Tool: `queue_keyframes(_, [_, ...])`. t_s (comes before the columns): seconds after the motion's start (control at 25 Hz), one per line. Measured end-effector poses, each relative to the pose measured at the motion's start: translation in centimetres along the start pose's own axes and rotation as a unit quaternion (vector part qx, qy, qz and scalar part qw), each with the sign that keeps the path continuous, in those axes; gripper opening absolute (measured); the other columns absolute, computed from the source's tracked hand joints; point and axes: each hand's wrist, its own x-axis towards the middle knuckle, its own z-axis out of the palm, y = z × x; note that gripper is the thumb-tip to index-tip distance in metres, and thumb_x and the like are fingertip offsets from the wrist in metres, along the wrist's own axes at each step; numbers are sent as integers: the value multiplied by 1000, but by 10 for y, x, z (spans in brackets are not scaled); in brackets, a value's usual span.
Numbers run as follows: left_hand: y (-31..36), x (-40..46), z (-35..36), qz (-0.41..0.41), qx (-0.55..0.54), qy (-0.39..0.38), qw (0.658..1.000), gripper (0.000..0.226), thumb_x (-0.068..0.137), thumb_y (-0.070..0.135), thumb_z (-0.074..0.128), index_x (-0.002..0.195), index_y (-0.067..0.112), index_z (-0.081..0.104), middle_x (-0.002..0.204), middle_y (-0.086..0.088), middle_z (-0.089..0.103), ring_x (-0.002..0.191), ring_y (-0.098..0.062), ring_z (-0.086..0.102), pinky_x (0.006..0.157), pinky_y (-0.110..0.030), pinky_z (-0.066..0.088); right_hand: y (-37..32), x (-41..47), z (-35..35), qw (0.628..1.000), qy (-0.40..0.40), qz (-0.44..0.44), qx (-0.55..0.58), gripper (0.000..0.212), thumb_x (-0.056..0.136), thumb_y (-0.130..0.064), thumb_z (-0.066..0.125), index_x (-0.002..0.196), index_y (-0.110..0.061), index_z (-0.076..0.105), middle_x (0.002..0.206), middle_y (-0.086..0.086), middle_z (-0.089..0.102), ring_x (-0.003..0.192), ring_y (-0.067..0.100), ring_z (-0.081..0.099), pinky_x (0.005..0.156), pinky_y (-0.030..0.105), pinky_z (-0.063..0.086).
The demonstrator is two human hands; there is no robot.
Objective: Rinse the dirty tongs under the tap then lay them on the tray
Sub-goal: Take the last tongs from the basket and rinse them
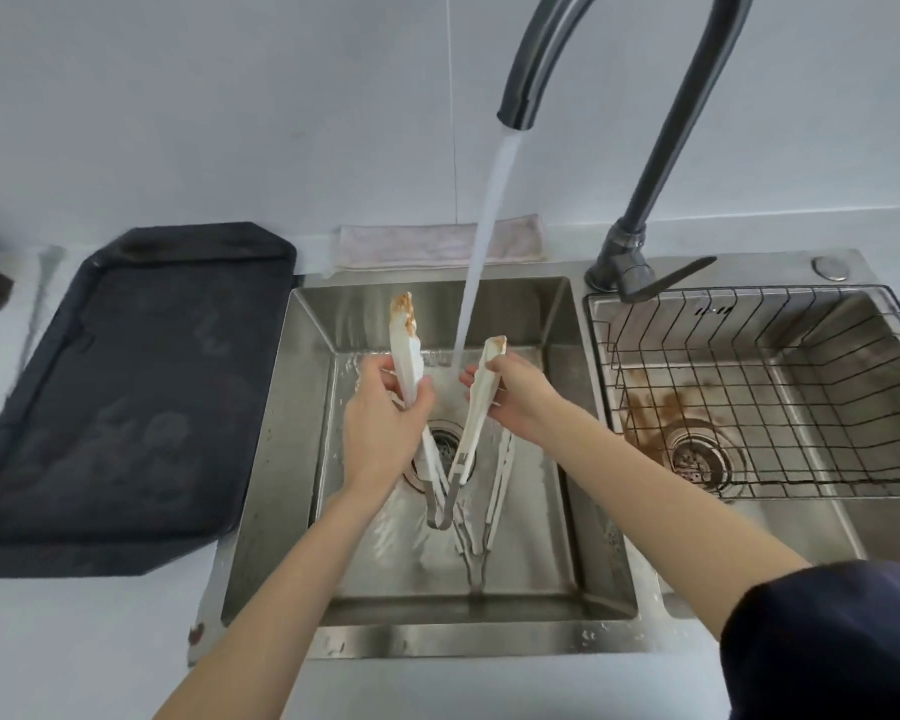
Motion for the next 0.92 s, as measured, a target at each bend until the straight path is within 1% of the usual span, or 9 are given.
queue_keyframes(0.08, [-3, 12, -6, -11, -17, 4, 1000, 31, 86, 28, 60, 109, 11, 47, 81, 8, 55, 62, -2, 51, 54, -13, 38, -1, 13, 13, 999, 0, 27, 39, 42, 98, -7, 35, 140, -2, 33, 124, 20, 55, 121, 29, 56, 105, 41, 42])
queue_keyframes(0.2, [-8, 28, -11, -19, -28, 10, 999, 28, 86, 30, 60, 104, 14, 45, 76, 15, 50, 63, -1, 51, 52, -10, 41, 1, 35, 26, 998, 12, 57, 39, 41, 98, -14, 39, 137, 0, 38, 94, 12, 58, 89, 21, 61, 90, 35, 48])
queue_keyframes(0.32, [-12, 37, -12, -24, -30, 12, 999, 25, 86, 32, 60, 98, 19, 41, 74, 18, 48, 62, 0, 49, 54, -5, 42, 8, 52, 30, 995, 34, 84, 33, 39, 98, -20, 40, 130, 2, 43, 87, 12, 56, 78, 19, 57, 87, 34, 48])
queue_keyframes(0.44, [-22, 39, -10, -60, -51, 9, 997, 26, 86, 31, 59, 102, 15, 46, 75, 18, 50, 65, -2, 53, 59, -13, 47, 12, 61, 32, 993, 30, 100, 50, 21, 97, -26, 42, 100, -8, 52, 76, 9, 50, 66, 18, 51, 62, 29, 46])
queue_keyframes(0.48, [-26, 39, -9, -85, -68, 5, 994, 29, 86, 31, 59, 107, 12, 48, 77, 16, 51, 67, -7, 56, 61, -22, 53, 12, 62, 32, 993, 25, 106, 50, 20, 97, -27, 41, 87, -11, 48, 70, 6, 45, 61, 17, 46, 56, 27, 42])
queue_keyframes(0.52, [-30, 39, -8, -115, -85, -1, 990, 33, 87, 31, 58, 111, 10, 49, 78, 13, 52, 69, -12, 59, 59, -29, 56, 11, 62, 31, 992, 21, 113, 47, 23, 97, -27, 39, 80, -13, 44, 66, 4, 40, 57, 16, 42, 53, 26, 39])
queue_keyframes(0.6, [-39, 37, -6, -187, -130, -19, 974, 36, 89, 30, 56, 116, 8, 49, 86, 3, 57, 68, -16, 62, 46, -24, 56, 9, 62, 27, 992, 19, 112, 49, 27, 97, -29, 41, 75, -13, 42, 61, 2, 36, 53, 13, 37, 52, 24, 39])
queue_keyframes(0.68, [-45, 34, -3, -247, -180, -40, 951, 36, 91, 29, 53, 119, 6, 48, 95, -6, 59, 65, -18, 64, 42, -22, 55, 3, 58, 28, 994, 26, 99, 48, 31, 94, -31, 49, 70, -12, 44, 52, 1, 36, 50, 11, 35, 54, 22, 39])
queue_keyframes(0.92, [-46, 23, 6, -274, -243, -74, 928, 23, 95, 19, 45, 115, 9, 48, 80, 0, 56, 45, -8, 64, 44, -25, 57, -9, 52, 34, 996, 34, 77, 30, 44, 93, -41, 49, 60, -13, 45, 32, -2, 41, 27, 9, 41, 35, 14, 42])
